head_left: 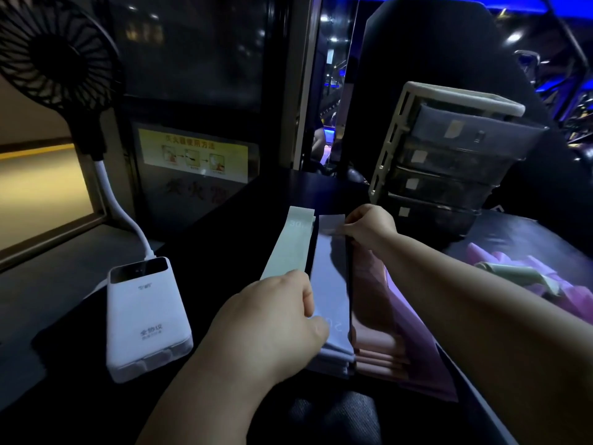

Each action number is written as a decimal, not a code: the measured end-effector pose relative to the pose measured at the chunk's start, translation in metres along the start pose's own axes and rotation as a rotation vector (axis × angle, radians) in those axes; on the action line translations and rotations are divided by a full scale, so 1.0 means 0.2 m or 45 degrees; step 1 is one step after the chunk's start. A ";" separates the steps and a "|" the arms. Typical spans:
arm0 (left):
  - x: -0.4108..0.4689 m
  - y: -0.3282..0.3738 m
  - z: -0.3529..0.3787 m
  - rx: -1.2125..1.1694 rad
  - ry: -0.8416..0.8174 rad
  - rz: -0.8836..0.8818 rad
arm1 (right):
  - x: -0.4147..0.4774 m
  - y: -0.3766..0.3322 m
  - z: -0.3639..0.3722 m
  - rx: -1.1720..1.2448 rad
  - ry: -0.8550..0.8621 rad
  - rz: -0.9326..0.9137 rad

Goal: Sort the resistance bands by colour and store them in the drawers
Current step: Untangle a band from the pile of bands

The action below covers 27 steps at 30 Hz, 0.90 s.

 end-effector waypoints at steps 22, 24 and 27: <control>0.08 0.10 0.02 -0.007 0.153 0.010 | -0.09 0.01 -0.12 -0.150 0.025 -0.098; 0.12 0.12 0.05 -0.012 0.136 0.017 | -0.11 0.02 -0.18 -0.165 0.040 -0.135; 0.14 0.19 0.10 0.003 0.112 0.036 | -0.15 0.06 -0.30 -0.220 0.067 -0.219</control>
Point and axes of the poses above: each hand's wrist, its own x-axis towards the middle knuckle, its own z-axis out of the palm, y = z × x, the point moved 9 cm from there along x, towards the middle knuckle, and after that the axes turned 2 degrees about -z, right-handed, at the moved point
